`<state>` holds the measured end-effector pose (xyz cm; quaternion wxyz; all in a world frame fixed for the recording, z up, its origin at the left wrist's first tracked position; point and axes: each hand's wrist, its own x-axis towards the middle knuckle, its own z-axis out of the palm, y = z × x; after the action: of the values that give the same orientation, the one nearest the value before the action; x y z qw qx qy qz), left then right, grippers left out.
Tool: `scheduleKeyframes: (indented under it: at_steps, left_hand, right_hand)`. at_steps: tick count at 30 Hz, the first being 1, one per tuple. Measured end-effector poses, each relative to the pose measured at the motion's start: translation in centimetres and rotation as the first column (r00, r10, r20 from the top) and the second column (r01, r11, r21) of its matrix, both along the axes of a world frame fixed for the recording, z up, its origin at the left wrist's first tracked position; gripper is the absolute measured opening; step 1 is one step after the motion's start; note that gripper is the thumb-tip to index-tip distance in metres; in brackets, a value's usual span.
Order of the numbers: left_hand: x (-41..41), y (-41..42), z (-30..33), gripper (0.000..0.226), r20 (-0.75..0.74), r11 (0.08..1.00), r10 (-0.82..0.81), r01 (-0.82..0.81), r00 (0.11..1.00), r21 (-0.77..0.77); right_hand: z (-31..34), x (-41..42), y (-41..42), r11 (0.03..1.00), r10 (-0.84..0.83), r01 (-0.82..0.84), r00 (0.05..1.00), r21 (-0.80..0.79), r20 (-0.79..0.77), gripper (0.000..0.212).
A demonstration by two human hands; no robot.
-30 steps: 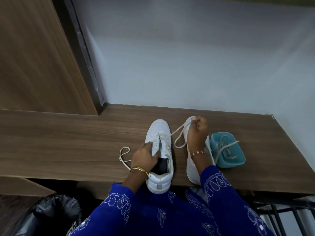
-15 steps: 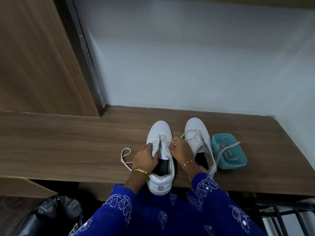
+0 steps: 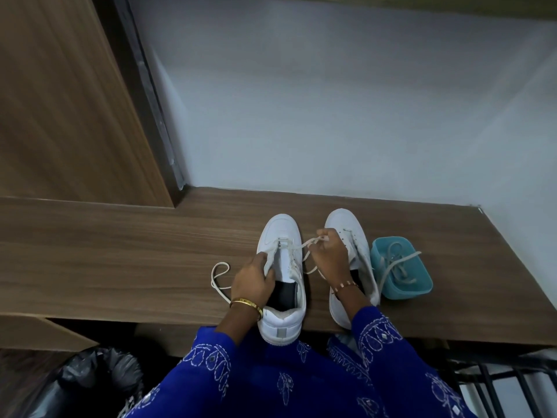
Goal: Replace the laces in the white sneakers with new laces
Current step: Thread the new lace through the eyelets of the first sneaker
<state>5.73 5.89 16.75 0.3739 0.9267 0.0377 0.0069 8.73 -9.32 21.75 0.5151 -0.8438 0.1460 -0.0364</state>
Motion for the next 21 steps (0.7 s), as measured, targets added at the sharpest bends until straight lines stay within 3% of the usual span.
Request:
scheduleKeyframes:
  at_steps: [3,5,10,16,21]
  left_hand:
    - [-0.2,0.0,0.2,0.033,0.050,0.998,0.035,-0.033,0.998,-0.049]
    - [-0.2,0.1,0.1,0.033,0.128,0.998,0.040,-0.033,0.991,-0.060]
    - [-0.3,0.3,-0.3,0.025,0.204,0.992,0.042,-0.017,0.978,-0.126]
    - [-0.1,1.2,0.2,0.028,0.072,0.938,0.103,-0.072,0.992,-0.339]
    - [0.4,1.4,0.3,0.020,0.032,0.942,0.081,-0.066,0.996,-0.330]
  right_hand:
    - [0.6,-0.3,0.4,0.995,0.034,-0.034,0.999,0.095,-0.003,0.011]
    - [0.8,-0.3,0.7,0.988,0.038,-0.040,0.999,0.150,0.017,0.017]
    - [0.8,-0.4,1.8,0.981,0.139,-0.139,0.990,0.132,0.014,0.023]
    - [-0.6,-0.6,3.3,0.956,0.180,-0.166,0.983,0.243,-0.036,0.025]
    - [-1.4,-0.3,4.4,0.983,0.153,-0.148,0.987,0.113,-0.041,0.027]
